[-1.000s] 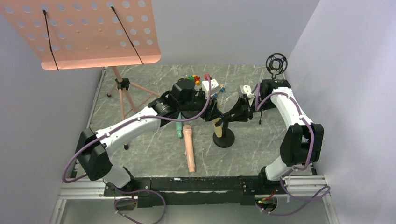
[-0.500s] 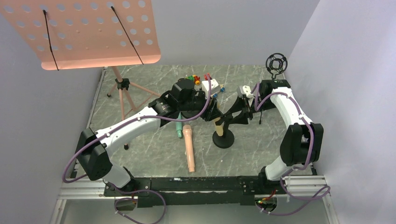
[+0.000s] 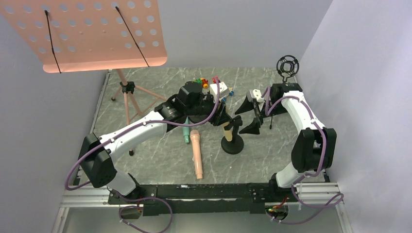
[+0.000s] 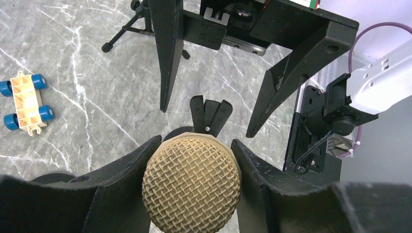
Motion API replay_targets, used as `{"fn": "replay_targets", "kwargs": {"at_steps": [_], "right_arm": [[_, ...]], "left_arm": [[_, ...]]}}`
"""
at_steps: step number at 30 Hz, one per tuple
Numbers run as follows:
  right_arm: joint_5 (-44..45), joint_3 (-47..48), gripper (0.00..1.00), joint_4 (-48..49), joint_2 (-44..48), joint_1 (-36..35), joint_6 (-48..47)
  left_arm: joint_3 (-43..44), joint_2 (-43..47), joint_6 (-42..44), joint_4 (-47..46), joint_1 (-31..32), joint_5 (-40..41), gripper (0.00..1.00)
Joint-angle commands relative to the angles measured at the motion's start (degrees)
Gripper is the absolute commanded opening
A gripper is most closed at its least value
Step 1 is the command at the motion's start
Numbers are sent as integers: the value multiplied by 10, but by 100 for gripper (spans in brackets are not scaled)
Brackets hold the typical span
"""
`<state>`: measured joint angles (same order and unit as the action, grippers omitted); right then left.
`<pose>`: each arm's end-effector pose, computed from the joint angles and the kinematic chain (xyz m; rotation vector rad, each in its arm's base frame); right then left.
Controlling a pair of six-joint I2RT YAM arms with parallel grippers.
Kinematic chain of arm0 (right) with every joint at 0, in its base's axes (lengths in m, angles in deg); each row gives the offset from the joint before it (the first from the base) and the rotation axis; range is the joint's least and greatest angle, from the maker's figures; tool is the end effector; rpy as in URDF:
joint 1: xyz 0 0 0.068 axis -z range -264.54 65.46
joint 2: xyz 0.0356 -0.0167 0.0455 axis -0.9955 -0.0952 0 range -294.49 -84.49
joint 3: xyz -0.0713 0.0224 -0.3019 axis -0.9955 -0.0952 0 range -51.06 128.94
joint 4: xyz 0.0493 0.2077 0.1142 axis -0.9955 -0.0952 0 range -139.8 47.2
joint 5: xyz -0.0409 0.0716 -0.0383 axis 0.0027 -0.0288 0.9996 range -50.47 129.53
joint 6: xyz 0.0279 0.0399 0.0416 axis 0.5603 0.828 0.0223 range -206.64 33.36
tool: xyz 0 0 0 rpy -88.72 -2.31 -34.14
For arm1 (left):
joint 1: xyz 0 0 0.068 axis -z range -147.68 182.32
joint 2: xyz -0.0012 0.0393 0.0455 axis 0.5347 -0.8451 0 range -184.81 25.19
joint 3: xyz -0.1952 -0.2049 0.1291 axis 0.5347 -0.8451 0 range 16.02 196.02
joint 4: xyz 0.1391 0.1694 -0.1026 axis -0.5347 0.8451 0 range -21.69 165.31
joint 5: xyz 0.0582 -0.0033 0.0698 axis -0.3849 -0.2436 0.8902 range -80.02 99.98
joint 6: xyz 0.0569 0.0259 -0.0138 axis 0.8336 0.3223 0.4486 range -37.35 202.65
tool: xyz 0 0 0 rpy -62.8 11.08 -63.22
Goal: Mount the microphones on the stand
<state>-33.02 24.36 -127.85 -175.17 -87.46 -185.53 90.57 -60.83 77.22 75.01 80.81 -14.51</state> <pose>0.2370 0.0594 0.3282 -1.4990 1.3921 1.1397 0.2124 -0.2710 0.3932 1.0120 1.7207 -1.0290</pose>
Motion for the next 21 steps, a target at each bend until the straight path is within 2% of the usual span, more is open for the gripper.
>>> {"fn": "replay_targets", "kwargs": {"at_steps": [1, 4, 8, 15, 21], "right_arm": [[-32, 0, 100, -5, 13, 15, -18], [-37, -4, 100, -5, 16, 20, -17], [-43, -11, 100, -5, 17, 26, -14], [-44, -31, 100, -5, 26, 26, -12], [-48, -72, 100, 1, 48, 64, 0]], "left_arm": [[8, 28, -17, -26, 4, 9, 43], [3, 36, -19, -24, 4, 22, 66], [0, 47, -15, -19, 4, 37, 85], [-6, 73, -8, -17, 3, 52, 97], [-49, 168, 2, -18, -7, 146, 99]]}}
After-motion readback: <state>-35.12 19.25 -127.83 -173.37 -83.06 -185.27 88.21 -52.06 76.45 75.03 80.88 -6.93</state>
